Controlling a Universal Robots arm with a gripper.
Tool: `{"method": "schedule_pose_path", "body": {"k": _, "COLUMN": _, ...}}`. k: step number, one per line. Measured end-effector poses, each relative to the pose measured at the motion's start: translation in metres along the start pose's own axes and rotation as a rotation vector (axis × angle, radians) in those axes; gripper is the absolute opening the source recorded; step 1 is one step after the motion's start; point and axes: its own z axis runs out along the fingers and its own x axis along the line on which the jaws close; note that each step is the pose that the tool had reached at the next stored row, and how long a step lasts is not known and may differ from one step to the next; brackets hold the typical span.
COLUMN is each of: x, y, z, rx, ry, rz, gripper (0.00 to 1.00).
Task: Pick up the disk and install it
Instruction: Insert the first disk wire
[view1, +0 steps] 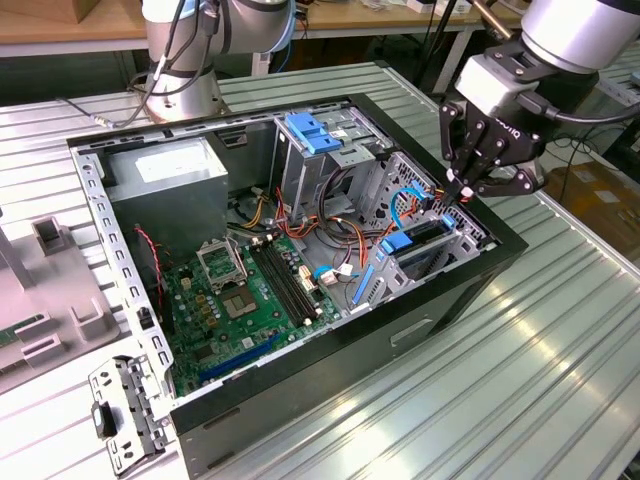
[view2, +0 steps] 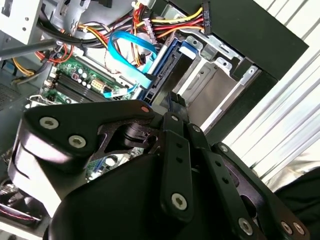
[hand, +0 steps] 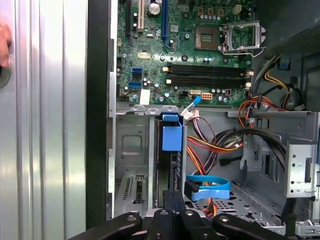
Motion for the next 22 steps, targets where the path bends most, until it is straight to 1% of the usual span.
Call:
{"method": "schedule_pose_path", "body": {"k": 2, "x": 0.0000, "y": -0.0003, "z": 0.0001, "rx": -0.0023, "ry": -0.0009, "rz": -0.033, "gripper": 0.11}}
{"method": "schedule_pose_path", "body": {"k": 6, "x": 0.0000, "y": -0.0005, "z": 0.0001, "rx": -0.0052, "ry": -0.0021, "rz": -0.074, "gripper": 0.11}}
{"method": "schedule_pose_path", "body": {"k": 9, "x": 0.0001, "y": -0.0006, "z": 0.0002, "rx": -0.0080, "ry": -0.0033, "rz": -0.115, "gripper": 0.11}}
{"method": "schedule_pose_path", "body": {"k": 13, "x": 0.0000, "y": -0.0007, "z": 0.0002, "rx": -0.0110, "ry": -0.0045, "rz": -0.158, "gripper": 0.11}}
{"method": "schedule_pose_path", "body": {"k": 14, "x": 0.0000, "y": -0.0007, "z": 0.0002, "rx": -0.0125, "ry": -0.0052, "rz": -0.180, "gripper": 0.11}}
{"method": "schedule_pose_path", "body": {"k": 22, "x": 0.0000, "y": -0.0007, "z": 0.0003, "rx": -0.0197, "ry": -0.0081, "rz": -0.282, "gripper": 0.11}}
